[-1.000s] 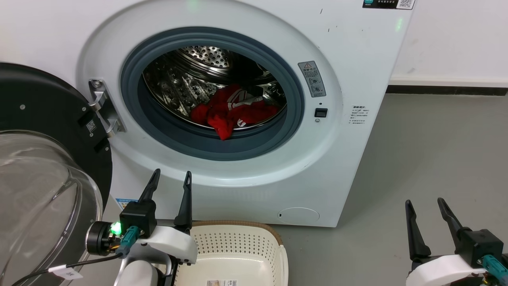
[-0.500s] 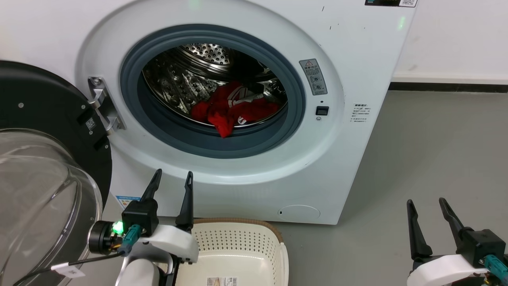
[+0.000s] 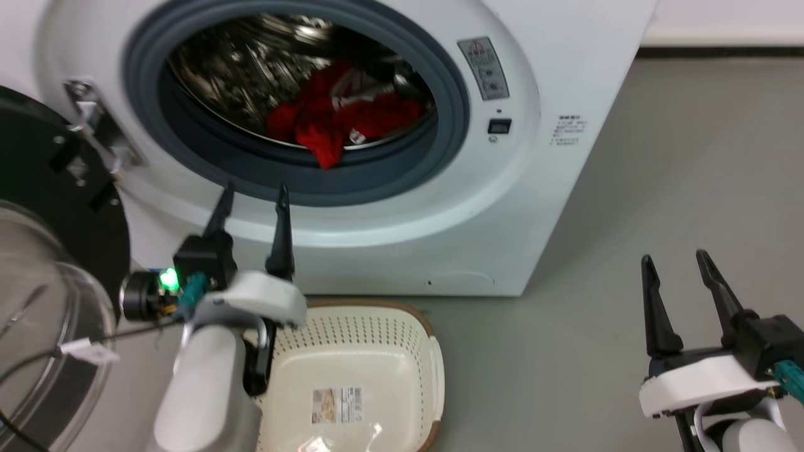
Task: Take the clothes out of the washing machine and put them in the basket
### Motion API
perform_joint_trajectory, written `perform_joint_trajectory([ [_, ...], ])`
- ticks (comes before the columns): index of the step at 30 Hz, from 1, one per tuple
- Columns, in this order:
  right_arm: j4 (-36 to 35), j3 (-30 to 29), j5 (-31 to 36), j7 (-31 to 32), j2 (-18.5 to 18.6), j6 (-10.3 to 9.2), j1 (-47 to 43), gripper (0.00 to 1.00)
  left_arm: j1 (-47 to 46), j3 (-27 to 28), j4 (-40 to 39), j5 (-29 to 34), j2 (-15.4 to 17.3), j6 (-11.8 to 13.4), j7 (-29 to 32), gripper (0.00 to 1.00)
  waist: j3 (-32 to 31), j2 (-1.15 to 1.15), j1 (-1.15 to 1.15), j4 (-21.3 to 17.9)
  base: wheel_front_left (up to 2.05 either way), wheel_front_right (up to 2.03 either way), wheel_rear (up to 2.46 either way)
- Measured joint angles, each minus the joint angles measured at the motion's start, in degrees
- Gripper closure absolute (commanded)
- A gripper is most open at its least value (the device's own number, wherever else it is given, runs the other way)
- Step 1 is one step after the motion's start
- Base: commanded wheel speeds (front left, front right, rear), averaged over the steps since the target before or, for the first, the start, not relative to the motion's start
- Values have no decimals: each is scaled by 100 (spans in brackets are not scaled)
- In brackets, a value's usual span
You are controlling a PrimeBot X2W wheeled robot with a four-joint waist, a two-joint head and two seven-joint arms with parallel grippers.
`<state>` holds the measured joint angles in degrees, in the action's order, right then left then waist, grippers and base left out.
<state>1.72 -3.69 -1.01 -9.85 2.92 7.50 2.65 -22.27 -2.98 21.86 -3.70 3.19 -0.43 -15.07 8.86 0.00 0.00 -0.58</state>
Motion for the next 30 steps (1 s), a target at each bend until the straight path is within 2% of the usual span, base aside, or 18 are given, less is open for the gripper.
perform_joint_trajectory([
  [9,-59,250,-135,-135,1,0,435,0,-1407,102,818,147,366,-5,0,0,872,0,1,-324,0,0,0],
  [16,140,525,-363,-289,3,0,794,0,-2577,94,1923,303,799,-11,55,0,1471,0,1,-683,0,0,0],
  [22,341,839,-617,-437,1,1,1163,0,-3643,-8,2720,457,1232,-88,587,0,1946,0,1,-1040,0,0,0],
  [30,597,1057,-899,-510,1,1,1448,0,-4843,-119,3653,560,1701,-276,1929,0,2451,0,1,-1504,0,0,0],
])
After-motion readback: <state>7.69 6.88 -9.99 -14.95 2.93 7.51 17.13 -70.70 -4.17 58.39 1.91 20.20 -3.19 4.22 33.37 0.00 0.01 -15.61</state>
